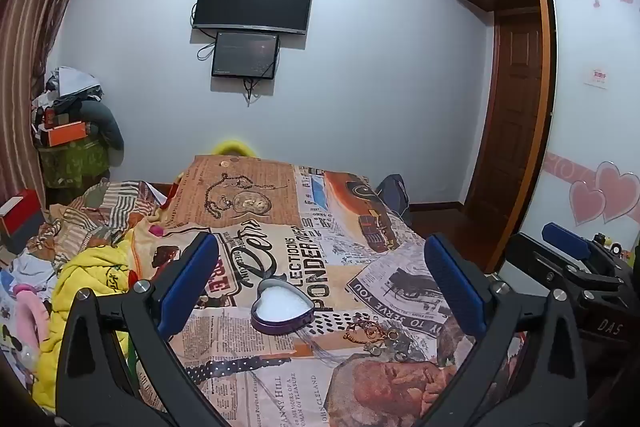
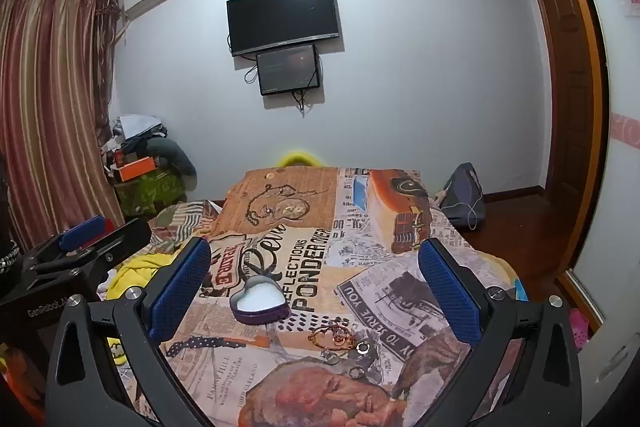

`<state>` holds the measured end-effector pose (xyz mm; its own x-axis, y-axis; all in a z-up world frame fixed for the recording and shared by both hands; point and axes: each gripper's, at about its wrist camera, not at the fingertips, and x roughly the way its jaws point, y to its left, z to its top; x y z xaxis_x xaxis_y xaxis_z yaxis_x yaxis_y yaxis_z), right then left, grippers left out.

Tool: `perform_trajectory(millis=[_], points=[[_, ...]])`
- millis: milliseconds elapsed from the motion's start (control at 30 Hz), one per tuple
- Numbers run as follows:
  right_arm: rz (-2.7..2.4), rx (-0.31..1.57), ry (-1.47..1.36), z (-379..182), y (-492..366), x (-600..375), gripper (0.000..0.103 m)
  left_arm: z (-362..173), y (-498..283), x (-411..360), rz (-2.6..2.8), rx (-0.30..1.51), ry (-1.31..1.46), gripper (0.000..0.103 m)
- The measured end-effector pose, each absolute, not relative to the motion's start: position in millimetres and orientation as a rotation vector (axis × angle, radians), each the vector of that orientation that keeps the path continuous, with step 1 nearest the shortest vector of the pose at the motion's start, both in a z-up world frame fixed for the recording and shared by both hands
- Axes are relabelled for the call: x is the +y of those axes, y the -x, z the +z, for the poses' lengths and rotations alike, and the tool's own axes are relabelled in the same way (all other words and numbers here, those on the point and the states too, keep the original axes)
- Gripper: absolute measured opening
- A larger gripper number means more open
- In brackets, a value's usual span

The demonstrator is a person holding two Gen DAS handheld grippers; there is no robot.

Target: Organize jewelry

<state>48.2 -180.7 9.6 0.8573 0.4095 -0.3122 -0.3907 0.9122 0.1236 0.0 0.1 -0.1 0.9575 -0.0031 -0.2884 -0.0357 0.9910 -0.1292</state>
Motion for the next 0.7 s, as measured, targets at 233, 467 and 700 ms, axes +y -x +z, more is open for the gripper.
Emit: perform_trajectory(millis=[233,467,700], points=[[0.416,0.348,-0.052,9.3,-48.7,-179.1,0.103,-2.6,4.0,-5.5,0.023,0.289,0.125,0.103],[0.419,0.348,-0.054,9.0,-47.5,-179.3,0.103,-4.0,0.6,-3.2,0.023,0.3,0.12,0.103],[0.42,0.349,-0.054,9.6,-48.9,-179.1,0.103,-4.6,-1.0,-0.5,0.022,0.304,0.125,0.103]])
